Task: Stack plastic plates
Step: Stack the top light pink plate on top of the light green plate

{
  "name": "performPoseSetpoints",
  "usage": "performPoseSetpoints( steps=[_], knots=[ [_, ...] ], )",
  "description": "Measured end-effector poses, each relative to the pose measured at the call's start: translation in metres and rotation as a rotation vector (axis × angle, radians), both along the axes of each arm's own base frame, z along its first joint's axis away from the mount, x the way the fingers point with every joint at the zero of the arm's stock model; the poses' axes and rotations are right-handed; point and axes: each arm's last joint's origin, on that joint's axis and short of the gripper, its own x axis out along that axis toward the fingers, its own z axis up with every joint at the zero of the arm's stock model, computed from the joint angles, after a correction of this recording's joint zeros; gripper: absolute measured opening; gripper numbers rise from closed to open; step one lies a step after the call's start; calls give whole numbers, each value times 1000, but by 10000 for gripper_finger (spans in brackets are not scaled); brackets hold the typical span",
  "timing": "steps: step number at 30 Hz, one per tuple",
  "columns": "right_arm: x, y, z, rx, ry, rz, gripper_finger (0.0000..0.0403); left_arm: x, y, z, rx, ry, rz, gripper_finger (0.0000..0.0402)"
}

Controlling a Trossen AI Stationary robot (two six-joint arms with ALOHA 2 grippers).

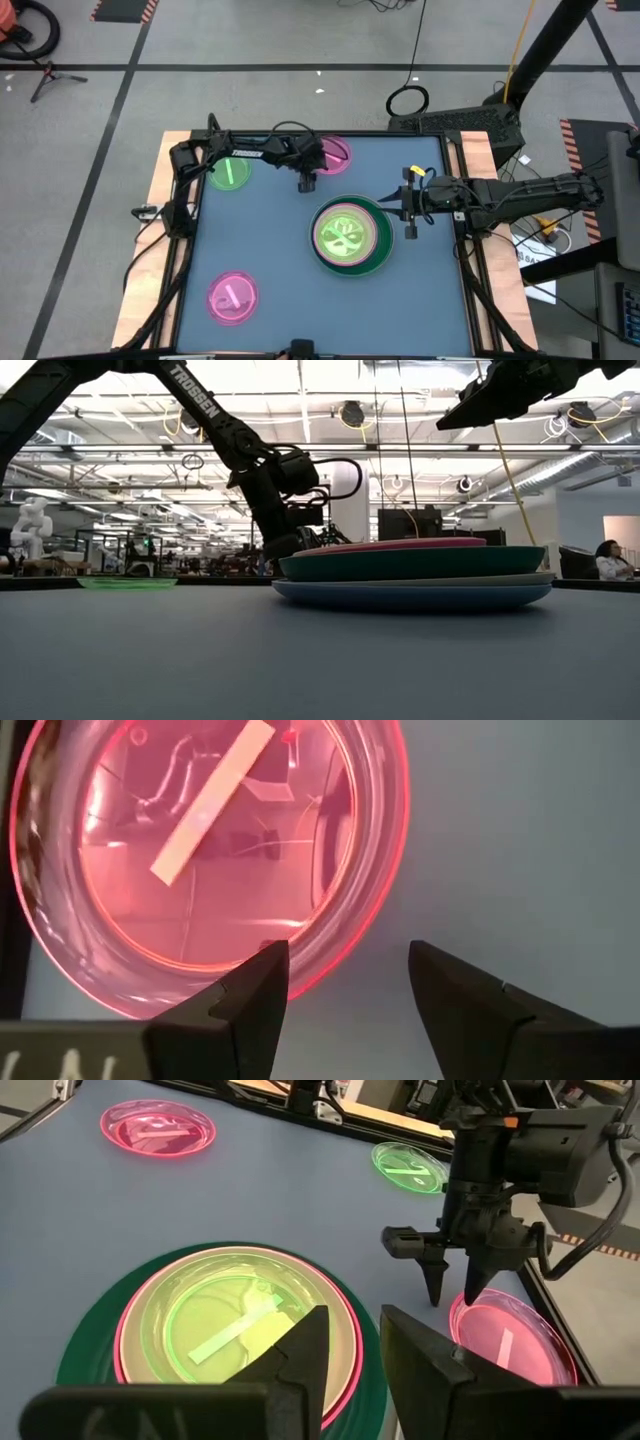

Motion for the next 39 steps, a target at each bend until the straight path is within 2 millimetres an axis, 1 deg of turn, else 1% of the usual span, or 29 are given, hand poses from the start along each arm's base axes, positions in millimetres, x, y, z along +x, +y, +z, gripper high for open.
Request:
performPoseSetpoints(
  steps=[3,5,17,23,26,28,32,35,39],
  knots=[
    [0,0,0,-2,0,1,89,0,0,0,20,6,-31,210],
    [0,0,0,-5,0,2,89,0,0,0,24,9,-32,201],
    [0,0,1,-9,-8,3,89,-1,7,1,31,-11,-11,107],
    [0,0,1,-12,-8,-2,89,-2,8,1,36,-14,-12,84],
    [0,-2,1,-37,-8,-56,89,-1,8,1,36,-14,-13,71],
    [0,-3,1,-49,-8,-86,89,-2,8,1,40,-13,-13,61],
    [0,-3,1,-49,-6,-85,89,-2,8,1,45,-10,-14,34],
    [0,-3,1,-55,-5,-82,89,0,5,1,50,-4,-28,9],
    [0,-3,1,-64,-3,-78,89,0,-7,2,22,34,-46,6]
  ],
)
